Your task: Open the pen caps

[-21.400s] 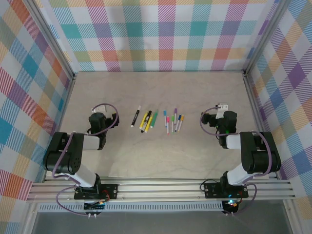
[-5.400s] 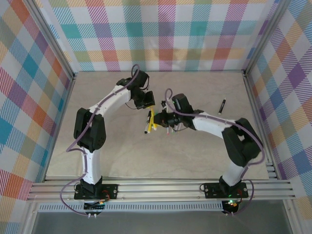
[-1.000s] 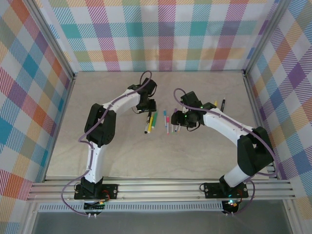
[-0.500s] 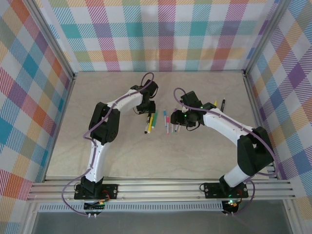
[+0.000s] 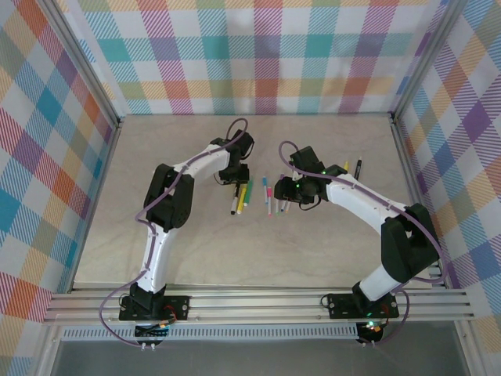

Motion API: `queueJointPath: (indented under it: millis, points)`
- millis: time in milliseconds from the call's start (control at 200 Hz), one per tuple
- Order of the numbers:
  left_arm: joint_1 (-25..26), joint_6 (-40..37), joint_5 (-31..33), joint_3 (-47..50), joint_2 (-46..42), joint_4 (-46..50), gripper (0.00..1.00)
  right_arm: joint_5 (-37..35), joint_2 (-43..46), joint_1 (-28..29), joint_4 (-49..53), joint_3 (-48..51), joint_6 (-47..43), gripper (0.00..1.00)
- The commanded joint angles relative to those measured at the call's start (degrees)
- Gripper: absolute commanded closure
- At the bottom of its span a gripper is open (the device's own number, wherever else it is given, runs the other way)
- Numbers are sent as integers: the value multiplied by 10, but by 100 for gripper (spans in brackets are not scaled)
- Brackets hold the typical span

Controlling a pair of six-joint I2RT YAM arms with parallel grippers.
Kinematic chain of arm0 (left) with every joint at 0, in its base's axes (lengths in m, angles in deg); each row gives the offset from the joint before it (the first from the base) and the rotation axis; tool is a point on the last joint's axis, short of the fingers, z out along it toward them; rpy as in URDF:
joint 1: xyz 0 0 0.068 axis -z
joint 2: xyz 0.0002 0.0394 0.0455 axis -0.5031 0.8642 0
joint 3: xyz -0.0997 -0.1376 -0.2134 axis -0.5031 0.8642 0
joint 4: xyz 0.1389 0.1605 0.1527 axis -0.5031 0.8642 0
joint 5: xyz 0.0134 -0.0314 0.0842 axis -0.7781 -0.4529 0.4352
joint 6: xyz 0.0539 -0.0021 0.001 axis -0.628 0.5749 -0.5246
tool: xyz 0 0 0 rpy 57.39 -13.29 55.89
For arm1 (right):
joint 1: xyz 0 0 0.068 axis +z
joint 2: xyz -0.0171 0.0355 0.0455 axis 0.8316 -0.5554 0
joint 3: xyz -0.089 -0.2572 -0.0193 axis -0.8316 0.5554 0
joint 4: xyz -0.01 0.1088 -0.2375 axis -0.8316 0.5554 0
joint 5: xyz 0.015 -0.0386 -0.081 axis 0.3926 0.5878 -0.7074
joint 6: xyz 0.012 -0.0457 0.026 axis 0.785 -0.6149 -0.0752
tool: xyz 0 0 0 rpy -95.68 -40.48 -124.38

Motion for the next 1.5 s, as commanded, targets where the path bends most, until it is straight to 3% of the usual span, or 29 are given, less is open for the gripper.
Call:
queueJointPath:
  millis: [0,185,425,575,835,1195,1495]
  points:
    - [9,-3,33,1,14,30,64,10,-4,4,-4,-2,7,49]
    - [13,-1,57,9,20,35,69,12,-8,4,-6,-4,8,49]
    - [13,-4,64,12,29,36,82,18,-9,4,-10,-3,12,50]
    - [9,-12,74,6,23,46,100,32,-13,4,-22,-2,16,50]
    - [-16,-34,86,-16,-28,87,100,79,-41,10,-56,-12,23,51]
    - [-32,-13,-104,-12,-128,63,100,213,-86,28,-213,-10,69,46]
    - [-27,30,-178,27,-168,18,100,285,-134,48,-332,-25,123,36]
